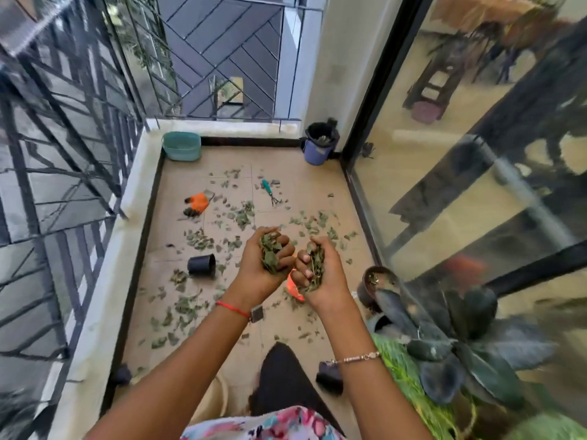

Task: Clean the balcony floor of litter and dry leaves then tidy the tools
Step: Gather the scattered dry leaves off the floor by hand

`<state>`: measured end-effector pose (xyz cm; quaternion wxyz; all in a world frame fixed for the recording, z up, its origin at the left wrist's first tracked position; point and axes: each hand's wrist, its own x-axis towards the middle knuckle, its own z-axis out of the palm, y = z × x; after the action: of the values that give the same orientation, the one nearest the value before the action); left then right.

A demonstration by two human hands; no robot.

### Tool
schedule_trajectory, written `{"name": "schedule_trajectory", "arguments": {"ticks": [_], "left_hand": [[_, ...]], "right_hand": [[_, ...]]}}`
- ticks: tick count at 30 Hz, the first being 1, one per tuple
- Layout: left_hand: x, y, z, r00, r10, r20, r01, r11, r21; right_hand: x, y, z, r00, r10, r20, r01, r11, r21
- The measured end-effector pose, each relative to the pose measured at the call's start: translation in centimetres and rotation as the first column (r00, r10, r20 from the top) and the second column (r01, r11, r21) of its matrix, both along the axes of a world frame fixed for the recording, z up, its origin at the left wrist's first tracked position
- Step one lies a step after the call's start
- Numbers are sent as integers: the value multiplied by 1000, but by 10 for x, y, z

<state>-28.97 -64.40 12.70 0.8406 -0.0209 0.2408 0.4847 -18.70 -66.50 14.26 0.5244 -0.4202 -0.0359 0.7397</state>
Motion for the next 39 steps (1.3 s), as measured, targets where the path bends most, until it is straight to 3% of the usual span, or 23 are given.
{"name": "schedule_trajectory", "arguments": {"ticks": [9, 23, 32, 39], "left_hand": [[14, 227, -27, 995, 59, -79, -64, 997, -52], [89, 565, -29, 1000, 3, -25, -7, 984, -176], [174, 822, -93, 986, -155, -61, 140, 970, -198], [240, 988, -182, 971, -223, -83, 184, 926, -330]], "right_hand": [[16, 239, -32, 998, 53, -26, -54, 998, -27], [84, 570, -33, 1000, 23, 17, -21, 994, -109], [171, 816, -86, 988, 64, 137, -39, 984, -175], [242, 990, -173, 983, 125, 133, -85, 957, -277]]}}
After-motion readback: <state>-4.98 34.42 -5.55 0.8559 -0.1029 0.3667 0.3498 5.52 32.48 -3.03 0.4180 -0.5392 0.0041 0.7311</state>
